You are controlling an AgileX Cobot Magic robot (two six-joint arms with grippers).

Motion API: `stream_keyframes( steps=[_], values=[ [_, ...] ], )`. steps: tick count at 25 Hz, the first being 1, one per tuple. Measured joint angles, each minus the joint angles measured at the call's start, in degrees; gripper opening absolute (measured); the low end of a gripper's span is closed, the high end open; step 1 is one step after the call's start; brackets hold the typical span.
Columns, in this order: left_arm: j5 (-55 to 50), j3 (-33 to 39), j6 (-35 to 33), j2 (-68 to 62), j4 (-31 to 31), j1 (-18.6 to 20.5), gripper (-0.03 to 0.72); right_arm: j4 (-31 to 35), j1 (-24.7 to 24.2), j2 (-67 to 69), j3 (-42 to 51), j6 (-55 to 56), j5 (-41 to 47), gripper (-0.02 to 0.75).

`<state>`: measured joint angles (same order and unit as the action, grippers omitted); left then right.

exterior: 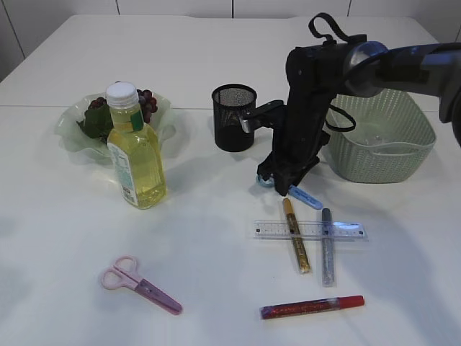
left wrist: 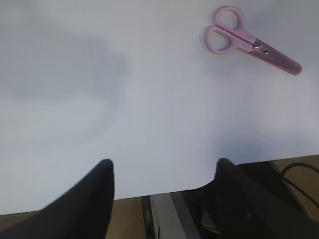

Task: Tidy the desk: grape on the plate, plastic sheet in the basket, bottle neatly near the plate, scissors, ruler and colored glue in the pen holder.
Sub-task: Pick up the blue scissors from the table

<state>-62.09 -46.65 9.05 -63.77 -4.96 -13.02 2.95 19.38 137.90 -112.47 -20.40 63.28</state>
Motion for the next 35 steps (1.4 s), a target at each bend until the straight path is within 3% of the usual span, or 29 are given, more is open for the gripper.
stream_keyframes(
  steps=[8, 27, 35],
  values=[
    [0.0, 0.0, 0.0, 0.0, 0.0, 0.0, 0.456, 0.26, 0.0, 0.09, -0.21, 0.0, 0.1, 0.205],
    [0.0, 0.0, 0.0, 0.0, 0.0, 0.0, 0.456, 1.52, 0.0, 0.32, -4.54, 0.3, 5.95, 0.201],
    [-0.04, 0.0, 0.0, 0.0, 0.0, 0.0, 0.456, 2.47, 0.0, -5.61, -4.54, 0.3, 6.34, 0.2]
  ],
)
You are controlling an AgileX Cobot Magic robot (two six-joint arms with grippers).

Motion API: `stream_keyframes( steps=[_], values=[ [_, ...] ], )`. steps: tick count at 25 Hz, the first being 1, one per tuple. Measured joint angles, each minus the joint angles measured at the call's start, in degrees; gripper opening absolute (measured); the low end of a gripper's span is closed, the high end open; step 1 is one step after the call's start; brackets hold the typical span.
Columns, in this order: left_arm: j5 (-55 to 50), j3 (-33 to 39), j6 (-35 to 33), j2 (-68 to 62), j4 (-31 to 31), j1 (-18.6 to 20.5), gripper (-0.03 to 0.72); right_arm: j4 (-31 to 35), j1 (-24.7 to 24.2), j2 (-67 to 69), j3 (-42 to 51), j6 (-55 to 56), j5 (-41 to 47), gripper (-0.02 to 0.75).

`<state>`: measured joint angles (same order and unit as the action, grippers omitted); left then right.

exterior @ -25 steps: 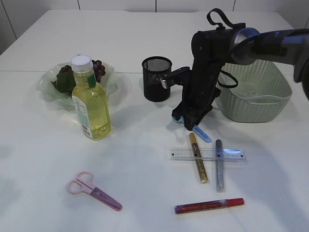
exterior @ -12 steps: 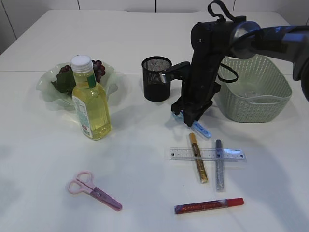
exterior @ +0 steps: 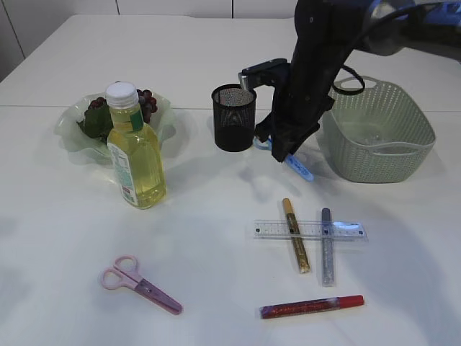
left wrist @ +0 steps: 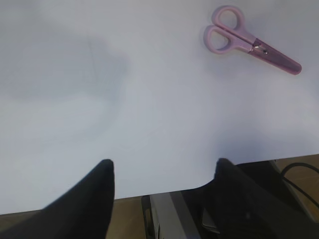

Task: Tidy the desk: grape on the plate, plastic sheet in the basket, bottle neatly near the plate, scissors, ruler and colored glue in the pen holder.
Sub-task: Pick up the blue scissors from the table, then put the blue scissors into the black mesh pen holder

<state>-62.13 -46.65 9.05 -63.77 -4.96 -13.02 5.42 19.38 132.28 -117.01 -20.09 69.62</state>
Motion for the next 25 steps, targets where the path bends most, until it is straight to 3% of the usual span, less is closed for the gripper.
stream_keyframes(
  steps=[6, 10, 16, 25],
  values=[
    [-0.13, 0.0, 0.0, 0.0, 0.0, 0.0, 0.448, 3.29, -0.11, -4.01, -1.37, -0.4, 0.04, 0.2],
    [-0.22, 0.0, 0.0, 0.0, 0.0, 0.0, 0.446, 12.71, -1.29, -5.37, -3.5, -2.65, -1.17, 0.2],
    [-0.22, 0.0, 0.0, 0.0, 0.0, 0.0, 0.44, 27.95, -3.41, -5.61, -3.94, -9.18, -9.72, 0.2],
    [-0.22, 0.0, 0.0, 0.0, 0.0, 0.0, 0.435, 33.24, -3.54, -5.5, -3.94, -16.77, -24.53, 0.199]
  ],
)
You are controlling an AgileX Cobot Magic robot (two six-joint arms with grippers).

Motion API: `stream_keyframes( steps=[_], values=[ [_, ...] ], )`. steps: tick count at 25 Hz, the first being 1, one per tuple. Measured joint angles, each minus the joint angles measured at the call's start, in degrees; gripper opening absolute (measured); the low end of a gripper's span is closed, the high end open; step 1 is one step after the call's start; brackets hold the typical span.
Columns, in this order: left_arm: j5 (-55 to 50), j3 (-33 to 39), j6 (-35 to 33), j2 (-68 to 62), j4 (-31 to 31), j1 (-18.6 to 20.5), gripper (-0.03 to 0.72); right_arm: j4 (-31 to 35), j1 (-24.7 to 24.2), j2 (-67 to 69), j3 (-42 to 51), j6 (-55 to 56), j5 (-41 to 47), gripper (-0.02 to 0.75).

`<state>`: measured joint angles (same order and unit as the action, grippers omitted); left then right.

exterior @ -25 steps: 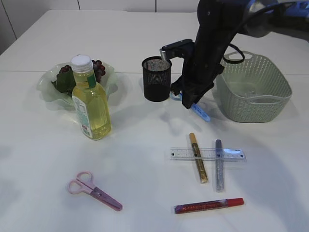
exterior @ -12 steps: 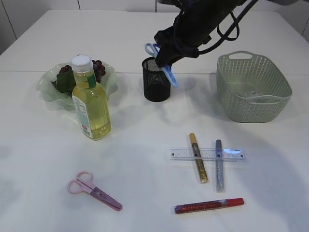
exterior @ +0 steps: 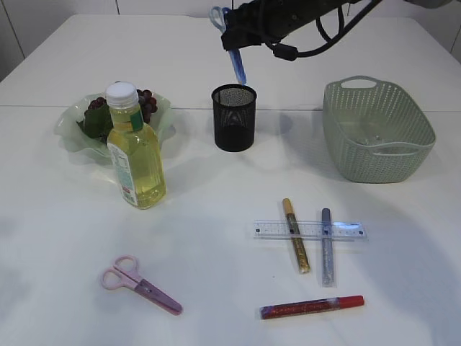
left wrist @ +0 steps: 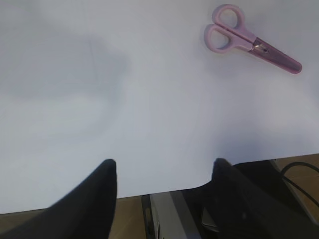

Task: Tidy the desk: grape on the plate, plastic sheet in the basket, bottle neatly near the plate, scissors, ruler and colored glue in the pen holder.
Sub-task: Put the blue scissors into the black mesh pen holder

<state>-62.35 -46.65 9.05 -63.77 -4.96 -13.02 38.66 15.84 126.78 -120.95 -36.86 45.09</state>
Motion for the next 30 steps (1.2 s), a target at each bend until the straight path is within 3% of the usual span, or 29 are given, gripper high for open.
stream_keyframes(
  steps=[15, 30],
  values=[
    [0.0, 0.0, 0.0, 0.0, -0.1, 0.0, 0.435, 11.6, 0.0, 7.86, 0.0, -19.6, -11.65, 0.199],
    [0.0, 0.0, 0.0, 0.0, -0.31, 0.0, 0.435, 16.45, 0.0, 10.79, 0.0, -24.85, -20.47, 0.199]
  ],
)
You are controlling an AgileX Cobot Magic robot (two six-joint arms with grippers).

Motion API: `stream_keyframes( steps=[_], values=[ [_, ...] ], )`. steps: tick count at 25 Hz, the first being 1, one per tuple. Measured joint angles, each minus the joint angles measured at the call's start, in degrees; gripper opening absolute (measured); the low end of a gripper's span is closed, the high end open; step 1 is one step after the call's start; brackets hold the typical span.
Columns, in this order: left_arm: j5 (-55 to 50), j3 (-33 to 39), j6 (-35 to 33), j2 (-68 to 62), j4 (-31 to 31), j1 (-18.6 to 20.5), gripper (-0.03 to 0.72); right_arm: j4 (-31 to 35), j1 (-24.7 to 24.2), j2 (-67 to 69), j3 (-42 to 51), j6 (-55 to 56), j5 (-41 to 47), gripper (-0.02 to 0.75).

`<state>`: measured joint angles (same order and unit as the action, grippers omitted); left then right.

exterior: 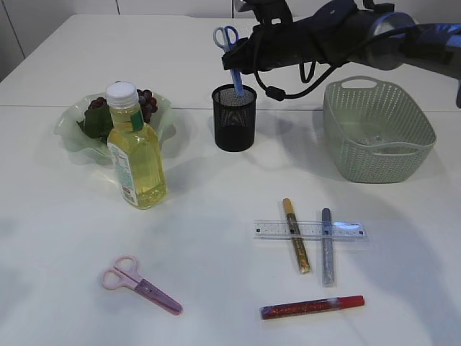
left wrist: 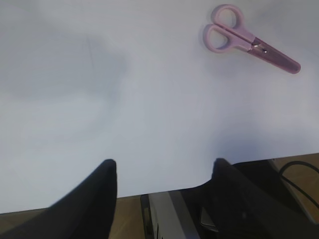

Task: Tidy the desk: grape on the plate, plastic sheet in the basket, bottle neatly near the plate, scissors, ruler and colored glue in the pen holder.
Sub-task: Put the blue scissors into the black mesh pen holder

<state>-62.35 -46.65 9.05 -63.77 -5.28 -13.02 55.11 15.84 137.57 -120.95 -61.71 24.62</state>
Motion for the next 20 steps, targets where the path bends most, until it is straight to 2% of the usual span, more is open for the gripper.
stream_keyframes(
  steps=[7, 14, 20],
  values=[
    [0.0, 0.0, 0.0, 0.0, 0.0, 0.0, 0.435, 1.7, -0.03, 0.63, 0.0, -1.33, 0.89, 0.213],
    [0.0, 0.0, 0.0, 0.0, 0.0, 0.0, 0.435, 1.94, -0.03, 1.12, -0.09, -1.42, 1.98, 0.36],
    [0.0, 0.0, 0.0, 0.0, 0.0, 0.0, 0.435, 0.49, -0.13, 0.91, -0.09, 2.06, 6.43, 0.384]
  ],
)
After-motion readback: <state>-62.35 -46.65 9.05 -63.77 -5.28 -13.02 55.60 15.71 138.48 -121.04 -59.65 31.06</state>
